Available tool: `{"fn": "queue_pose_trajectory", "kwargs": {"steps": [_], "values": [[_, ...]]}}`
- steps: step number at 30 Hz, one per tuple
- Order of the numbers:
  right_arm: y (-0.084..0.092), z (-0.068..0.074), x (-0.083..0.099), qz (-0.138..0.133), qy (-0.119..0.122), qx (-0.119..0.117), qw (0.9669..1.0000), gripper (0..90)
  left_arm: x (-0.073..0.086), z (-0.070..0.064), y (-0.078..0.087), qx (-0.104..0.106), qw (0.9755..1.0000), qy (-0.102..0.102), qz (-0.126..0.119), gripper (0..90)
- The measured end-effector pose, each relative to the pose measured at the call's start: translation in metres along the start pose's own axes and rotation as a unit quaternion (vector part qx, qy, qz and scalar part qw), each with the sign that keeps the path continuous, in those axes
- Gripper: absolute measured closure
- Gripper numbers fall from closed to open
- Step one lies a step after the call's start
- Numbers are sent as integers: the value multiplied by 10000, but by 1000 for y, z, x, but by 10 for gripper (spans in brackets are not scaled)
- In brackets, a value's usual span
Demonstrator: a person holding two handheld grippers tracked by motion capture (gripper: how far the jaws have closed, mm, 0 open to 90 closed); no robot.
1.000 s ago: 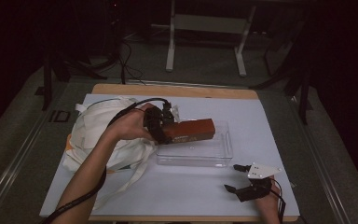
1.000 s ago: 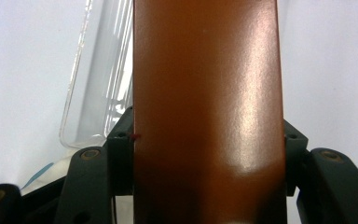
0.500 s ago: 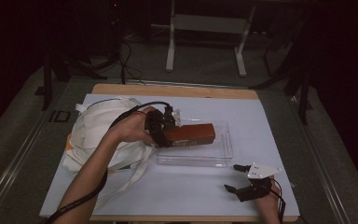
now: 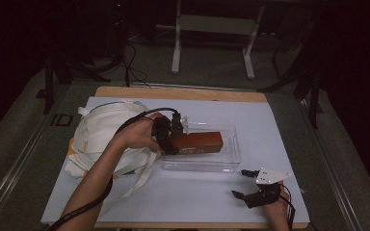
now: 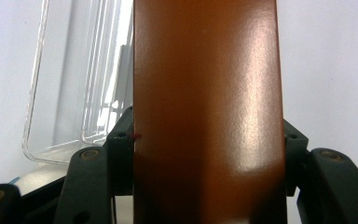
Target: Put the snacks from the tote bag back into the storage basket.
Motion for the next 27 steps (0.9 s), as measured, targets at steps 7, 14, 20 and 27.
{"fn": "queue_pose_trajectory", "kwargs": {"steps": [7, 14, 20, 27], "values": [[0, 0, 0, 3, -3, 6, 10000, 144, 1, -3, -4, 51, 9999, -81, 127, 429], [0, 0, 0, -1, -5, 9, 10000, 144, 3, -4, -4, 60, 9998, -125, 142, 428], [0, 0, 0, 6, -3, 7, 10000, 144, 3, -5, -5, 121, 9996, -200, 161, 426], [0, 0, 0, 2, -3, 12, 10000, 144, 2, -6, -7, 129, 9994, -282, 180, 425]]}}
Point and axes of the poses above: each handheld gripper's, and its own axes: y roughly backward along the jaws, x roughly out of its underside, z roughly to its left, the point moved 4 cm from there along -y, roughly forward along the jaws, and after that the axes turned 14 degrees about -z, right-handed, at the moved point
